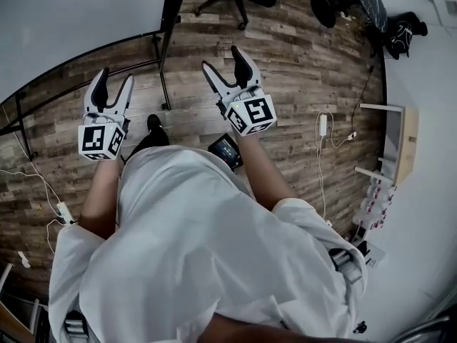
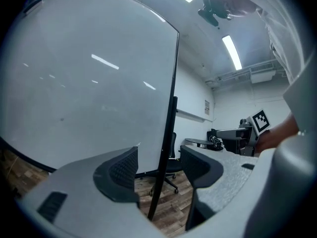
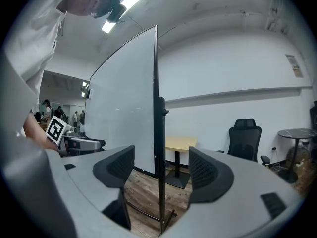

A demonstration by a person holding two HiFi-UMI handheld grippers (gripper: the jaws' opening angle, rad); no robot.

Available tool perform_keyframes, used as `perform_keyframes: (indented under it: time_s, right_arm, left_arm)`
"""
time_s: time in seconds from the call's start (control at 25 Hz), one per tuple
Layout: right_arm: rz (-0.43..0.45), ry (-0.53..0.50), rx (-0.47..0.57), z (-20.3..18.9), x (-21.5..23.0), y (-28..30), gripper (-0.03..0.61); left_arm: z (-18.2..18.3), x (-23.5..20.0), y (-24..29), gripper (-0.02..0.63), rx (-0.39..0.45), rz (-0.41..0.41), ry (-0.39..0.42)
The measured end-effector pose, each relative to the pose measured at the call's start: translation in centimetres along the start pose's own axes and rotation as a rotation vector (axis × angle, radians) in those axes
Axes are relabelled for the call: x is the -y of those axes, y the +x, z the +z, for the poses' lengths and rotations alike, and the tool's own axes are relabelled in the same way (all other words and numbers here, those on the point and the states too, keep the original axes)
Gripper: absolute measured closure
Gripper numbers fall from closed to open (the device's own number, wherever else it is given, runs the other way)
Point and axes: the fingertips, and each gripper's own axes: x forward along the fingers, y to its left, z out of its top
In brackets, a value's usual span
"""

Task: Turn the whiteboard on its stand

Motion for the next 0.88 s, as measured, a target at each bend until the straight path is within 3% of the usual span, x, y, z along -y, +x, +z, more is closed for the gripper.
perform_keyframes:
  time_s: [0.4,0.88]
  right_arm:
    - [0.110,-0.019,0.045,3.0,1.3,5.8,0.253]
    - [0.466,0.022,0.039,3.5,0.5,12.2,0.250]
  left_arm:
    - [1.4,-2.3,1.2,0.353,0.032,0.074,-0.010]
    - [2.7,-2.9,0.3,0.353,0.091,0.317,0.005]
